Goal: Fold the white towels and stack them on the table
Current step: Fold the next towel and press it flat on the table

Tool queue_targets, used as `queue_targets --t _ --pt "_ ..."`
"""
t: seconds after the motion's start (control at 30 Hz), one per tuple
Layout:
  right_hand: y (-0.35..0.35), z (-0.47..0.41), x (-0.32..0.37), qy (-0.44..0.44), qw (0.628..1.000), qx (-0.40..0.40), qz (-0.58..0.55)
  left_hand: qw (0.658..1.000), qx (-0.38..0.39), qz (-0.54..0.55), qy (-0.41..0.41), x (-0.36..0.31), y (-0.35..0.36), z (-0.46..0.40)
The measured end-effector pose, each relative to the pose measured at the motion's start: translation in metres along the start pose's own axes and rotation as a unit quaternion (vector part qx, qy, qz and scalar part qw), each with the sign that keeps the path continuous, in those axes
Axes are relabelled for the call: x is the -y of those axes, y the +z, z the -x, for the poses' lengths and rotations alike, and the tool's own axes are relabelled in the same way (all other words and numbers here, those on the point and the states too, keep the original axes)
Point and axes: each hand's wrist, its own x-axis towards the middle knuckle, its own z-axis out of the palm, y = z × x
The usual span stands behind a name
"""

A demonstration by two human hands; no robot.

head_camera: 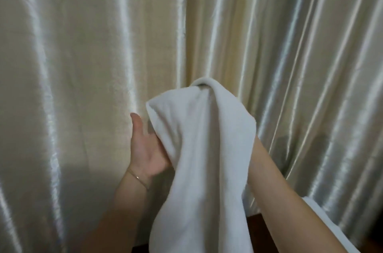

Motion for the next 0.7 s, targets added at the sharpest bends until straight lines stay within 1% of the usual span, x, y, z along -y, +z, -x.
queue_targets --t 0.03,0.07,0.1,0.13,0.2,0.23,0.27,0.3,0.37,0.43,0.5,0.53,0.6,0.63,0.7 --pt "-0.005 -0.002 0.002 0.001 1.0 -0.008 -0.03 0.999 0.026 0.014 -0.038 0.015 -0.003 0.002" --pt "-0.008 -0.001 0.005 0.02 0.997 0.014 -0.074 0.993 0.09 0.027 -0.075 0.031 -0.007 0.003" --pt "-0.01 0.003 0.008 0.039 0.992 0.035 -0.115 0.985 0.142 0.032 -0.091 0.044 -0.009 0.004" --pt "-0.016 0.004 0.012 0.055 0.985 0.045 -0.155 0.981 0.175 0.044 -0.077 0.055 -0.01 0.005" --pt "-0.029 0.01 0.013 0.048 0.979 0.004 -0.199 0.976 0.205 0.056 -0.048 0.065 -0.004 0.0" --pt "-0.04 0.008 0.011 0.039 0.975 -0.003 -0.219 0.98 0.185 0.053 -0.044 0.066 0.0 -0.003" --pt "-0.048 0.011 0.009 0.017 0.974 0.006 -0.228 0.987 0.156 0.039 -0.023 0.065 0.008 -0.007" --pt "-0.053 0.014 0.006 0.008 0.978 -0.001 -0.211 0.989 0.146 0.028 -0.005 0.064 0.014 -0.011" --pt "-0.061 0.019 0.004 0.016 0.989 -0.007 -0.145 0.986 0.167 -0.002 -0.007 0.06 0.03 -0.019" --pt "-0.06 0.024 0.006 0.04 0.998 0.001 -0.043 0.984 0.174 -0.04 -0.03 0.058 0.044 -0.022" --pt "-0.053 0.031 0.011 0.046 0.996 0.003 0.075 0.975 0.194 -0.096 -0.052 0.056 0.053 -0.022" --pt "-0.05 0.034 0.012 0.03 0.987 -0.013 0.155 0.968 0.206 -0.126 -0.06 0.055 0.057 -0.021" --pt "-0.042 0.038 0.013 -0.011 0.95 -0.071 0.305 0.959 0.222 -0.166 -0.058 0.05 0.059 -0.021" --pt "-0.04 0.04 0.012 -0.037 0.931 -0.099 0.349 0.957 0.221 -0.177 -0.057 0.048 0.058 -0.021" --pt "-0.037 0.042 0.008 -0.078 0.908 -0.137 0.389 0.958 0.207 -0.192 -0.055 0.042 0.057 -0.02"
